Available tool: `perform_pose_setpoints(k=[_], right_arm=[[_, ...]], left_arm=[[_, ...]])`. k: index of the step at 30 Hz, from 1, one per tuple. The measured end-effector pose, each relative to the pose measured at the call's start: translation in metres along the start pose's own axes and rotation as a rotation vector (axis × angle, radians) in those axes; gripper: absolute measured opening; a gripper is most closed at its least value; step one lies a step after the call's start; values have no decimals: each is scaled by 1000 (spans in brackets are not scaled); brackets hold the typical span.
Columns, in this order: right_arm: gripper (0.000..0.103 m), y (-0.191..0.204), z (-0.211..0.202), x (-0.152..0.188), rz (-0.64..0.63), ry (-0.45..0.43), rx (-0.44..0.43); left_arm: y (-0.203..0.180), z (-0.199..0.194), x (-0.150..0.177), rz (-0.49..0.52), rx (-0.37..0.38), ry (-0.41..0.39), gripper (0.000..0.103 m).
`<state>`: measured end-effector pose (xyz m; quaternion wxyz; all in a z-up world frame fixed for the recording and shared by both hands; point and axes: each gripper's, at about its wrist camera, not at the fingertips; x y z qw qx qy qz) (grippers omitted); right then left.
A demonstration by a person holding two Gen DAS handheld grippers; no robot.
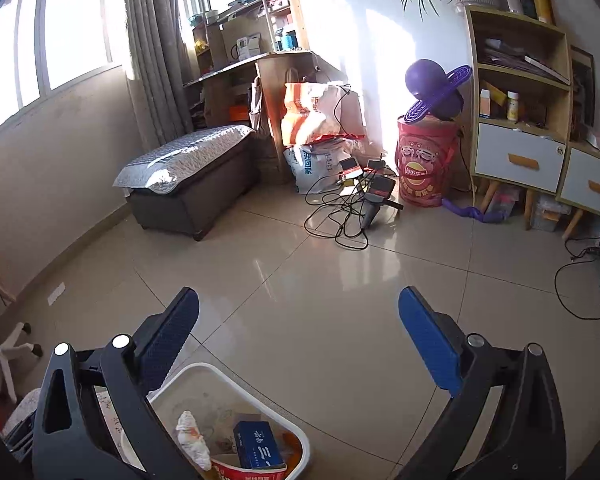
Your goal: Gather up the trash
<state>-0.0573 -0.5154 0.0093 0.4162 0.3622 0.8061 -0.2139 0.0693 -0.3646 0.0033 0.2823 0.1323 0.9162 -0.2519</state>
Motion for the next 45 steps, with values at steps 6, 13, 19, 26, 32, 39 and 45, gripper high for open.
perform_pose_setpoints(k=[6,13,19,26,32,39,45], right_arm=[[96,11,-3,0,-35,-12,-14],[96,37,-15,5,-96,-32,-72],[96,71,-42,9,-123,-110,-201],[96,127,-68,16,-210,-132,-392],[96,179,-89,25,-288,-120,-520],[96,234,-112,46,-381,-49,-629],[96,269,-137,64,-456,-65,-687]], left_arm=[[3,2,7,10,-33,25,81],[26,-19,6,-4,-116,-42,92],[56,-56,0,-37,-200,-187,96],[94,-118,-4,-55,-301,-413,96],[136,-153,-3,-96,-439,-475,96],[195,-191,4,-192,-555,-473,96],[238,-215,21,-260,-616,-464,96]])
Point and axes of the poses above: each gripper's, at about its wrist camera, not at the fingertips, and z roughly the way its jaws point, y to its left, x to its underside, and after that the axes turned 15 degrees about -z, right-handed
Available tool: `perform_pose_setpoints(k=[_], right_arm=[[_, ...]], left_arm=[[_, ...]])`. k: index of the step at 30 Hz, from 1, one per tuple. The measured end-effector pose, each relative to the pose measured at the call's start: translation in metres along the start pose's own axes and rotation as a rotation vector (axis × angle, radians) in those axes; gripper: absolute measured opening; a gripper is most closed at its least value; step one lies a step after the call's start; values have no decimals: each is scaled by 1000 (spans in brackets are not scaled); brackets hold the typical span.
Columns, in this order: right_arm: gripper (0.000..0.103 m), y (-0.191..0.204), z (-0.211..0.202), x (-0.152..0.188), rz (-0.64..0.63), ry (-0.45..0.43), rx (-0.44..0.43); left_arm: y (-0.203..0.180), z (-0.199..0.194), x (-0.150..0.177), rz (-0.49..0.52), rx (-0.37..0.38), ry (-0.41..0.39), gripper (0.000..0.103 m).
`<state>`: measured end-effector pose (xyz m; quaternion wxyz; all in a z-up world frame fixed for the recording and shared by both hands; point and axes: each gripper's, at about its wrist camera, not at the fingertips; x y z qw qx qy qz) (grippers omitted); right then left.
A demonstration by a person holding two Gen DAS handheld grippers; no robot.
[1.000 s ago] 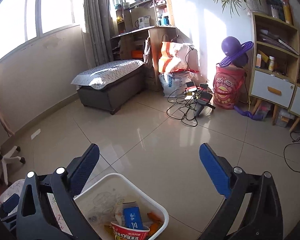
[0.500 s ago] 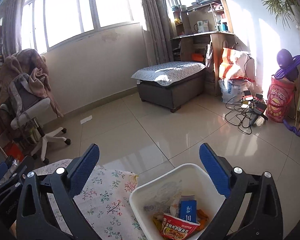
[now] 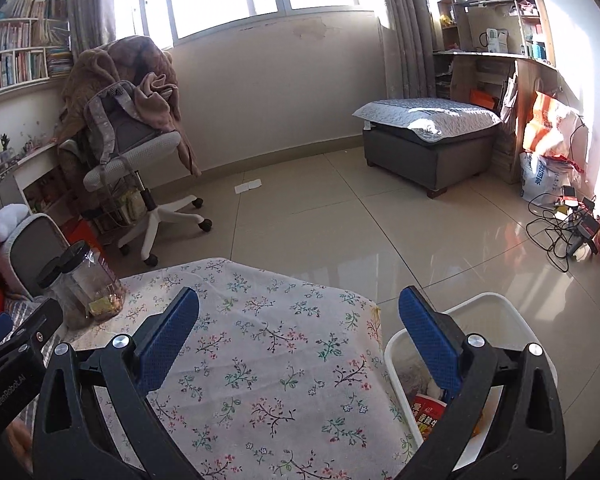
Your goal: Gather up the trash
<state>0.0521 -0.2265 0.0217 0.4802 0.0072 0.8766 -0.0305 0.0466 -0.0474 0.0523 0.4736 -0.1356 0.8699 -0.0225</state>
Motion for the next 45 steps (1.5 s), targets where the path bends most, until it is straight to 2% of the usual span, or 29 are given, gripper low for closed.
perform_pose_setpoints(k=[5,12,17,24,35,45], right_arm=[[96,27,2,3,-63,7,-21],[96,37,3,12,-102,28,20],[96,29,6,15,-86,55,61],[96,19,3,18,-96,37,120],[96,-11,-2,27,-77,45,162],[96,-45,-10,36,-29,52,191]], left_arm=[[34,9,1,-36,-32,36,96],[55,28,10,-63,-37,90,96],[45,36,20,-37,-17,130,96],[28,37,28,-6,3,144,96],[5,32,29,-4,29,137,96],[-28,29,39,3,70,164,96]])
Point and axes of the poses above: each gripper's, at about its wrist camera, not at the fingertips, and z roughly the way its jaws point, y to its left, x to its underside, and after that the axes turned 15 degrees about -z, right-handed
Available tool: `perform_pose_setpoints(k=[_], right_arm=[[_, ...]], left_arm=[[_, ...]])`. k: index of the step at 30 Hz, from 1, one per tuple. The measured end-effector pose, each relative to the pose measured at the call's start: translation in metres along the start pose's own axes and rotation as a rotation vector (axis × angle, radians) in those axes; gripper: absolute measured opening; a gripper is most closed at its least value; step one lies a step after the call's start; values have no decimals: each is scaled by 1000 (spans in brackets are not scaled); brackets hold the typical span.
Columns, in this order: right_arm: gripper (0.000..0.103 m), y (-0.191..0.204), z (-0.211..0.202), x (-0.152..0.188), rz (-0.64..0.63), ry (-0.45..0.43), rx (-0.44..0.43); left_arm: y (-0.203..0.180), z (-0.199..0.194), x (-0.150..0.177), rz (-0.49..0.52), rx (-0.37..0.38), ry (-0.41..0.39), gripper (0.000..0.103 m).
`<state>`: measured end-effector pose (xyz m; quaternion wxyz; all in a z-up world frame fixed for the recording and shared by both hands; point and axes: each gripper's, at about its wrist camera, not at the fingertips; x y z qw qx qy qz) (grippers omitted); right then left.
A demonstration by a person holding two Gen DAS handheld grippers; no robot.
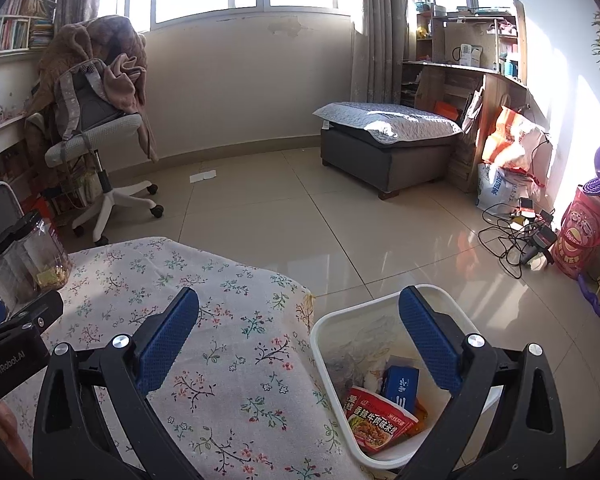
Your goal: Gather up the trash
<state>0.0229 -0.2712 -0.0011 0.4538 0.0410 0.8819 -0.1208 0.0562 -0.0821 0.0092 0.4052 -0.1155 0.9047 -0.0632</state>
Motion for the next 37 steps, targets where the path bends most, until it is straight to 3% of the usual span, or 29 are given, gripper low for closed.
perform_pose_setpoints(k=[16,22,31,37], right_arm=[[96,-61,-4,17,104,17,40],[96,-72,-4,21,123,25,46],[96,-77,-8,22,121,9,84],[96,-75,-9,22,104,4,92]], left_arm=[[-70,-12,20,61,67,9,96],[-87,-20,26,91,99,-27,95],[-93,-27,29,113,115,-46,94],[-93,-25,28,108,98,-14,95]])
Point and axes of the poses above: each gripper's, at about its wrist camera, not at the fingertips, and z roughly the way its jaws point, y to its left, x to its underside, and after that the axes turned 15 degrees about -z, right-handed
